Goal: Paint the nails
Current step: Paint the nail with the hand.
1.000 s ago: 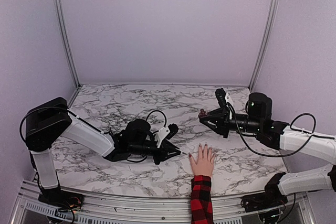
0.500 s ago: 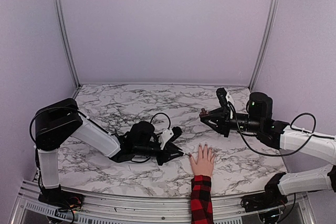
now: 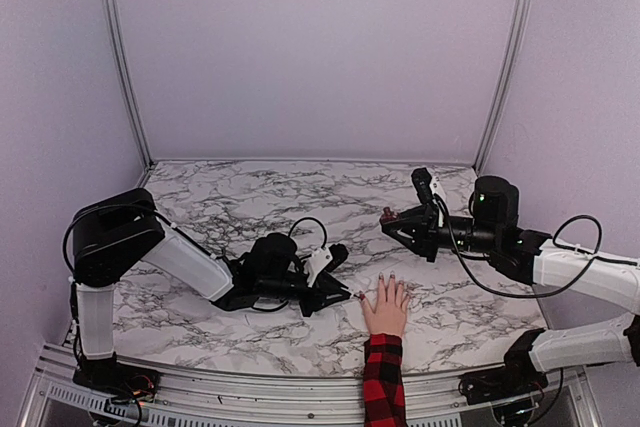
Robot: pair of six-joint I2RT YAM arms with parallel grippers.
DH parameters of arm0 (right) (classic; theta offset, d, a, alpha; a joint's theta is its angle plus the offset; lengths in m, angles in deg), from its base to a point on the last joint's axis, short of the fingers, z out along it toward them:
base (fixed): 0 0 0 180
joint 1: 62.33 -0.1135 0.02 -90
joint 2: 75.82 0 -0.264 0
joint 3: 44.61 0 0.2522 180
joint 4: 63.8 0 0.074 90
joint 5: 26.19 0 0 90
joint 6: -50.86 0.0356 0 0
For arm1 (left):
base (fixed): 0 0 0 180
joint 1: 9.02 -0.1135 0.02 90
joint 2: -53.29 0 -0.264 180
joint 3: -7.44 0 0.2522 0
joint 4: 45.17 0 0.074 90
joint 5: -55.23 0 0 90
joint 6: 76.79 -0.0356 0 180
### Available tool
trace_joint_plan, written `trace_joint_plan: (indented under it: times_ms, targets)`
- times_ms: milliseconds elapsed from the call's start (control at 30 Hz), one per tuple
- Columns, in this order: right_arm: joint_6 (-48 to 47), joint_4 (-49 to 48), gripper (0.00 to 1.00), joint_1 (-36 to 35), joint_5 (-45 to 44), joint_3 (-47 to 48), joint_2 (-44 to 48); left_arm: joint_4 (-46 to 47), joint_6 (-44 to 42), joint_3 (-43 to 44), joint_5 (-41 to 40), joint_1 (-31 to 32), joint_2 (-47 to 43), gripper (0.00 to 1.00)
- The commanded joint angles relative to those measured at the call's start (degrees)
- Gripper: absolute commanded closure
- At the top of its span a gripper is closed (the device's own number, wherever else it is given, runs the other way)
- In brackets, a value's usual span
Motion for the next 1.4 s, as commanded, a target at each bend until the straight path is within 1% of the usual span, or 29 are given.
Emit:
trace_joint_plan:
  times_ms: [0,567,1367]
  targets:
    - [0.11,0.14,1.00,0.55,0.23,2.76,0.10,1.66,0.30,1.39,0.45,0.25,1.26,1.00]
    - [0.02,0.21,1.00,0.58,0.06,2.81,-0.05,1.65,1.27,1.94,-0.03,0.25,2.44,1.00]
    - [0.02,0.19,1.00,0.59,0.40,3.12,-0.82,1.79,1.14,1.65,0.15,0.25,0.51,1.00]
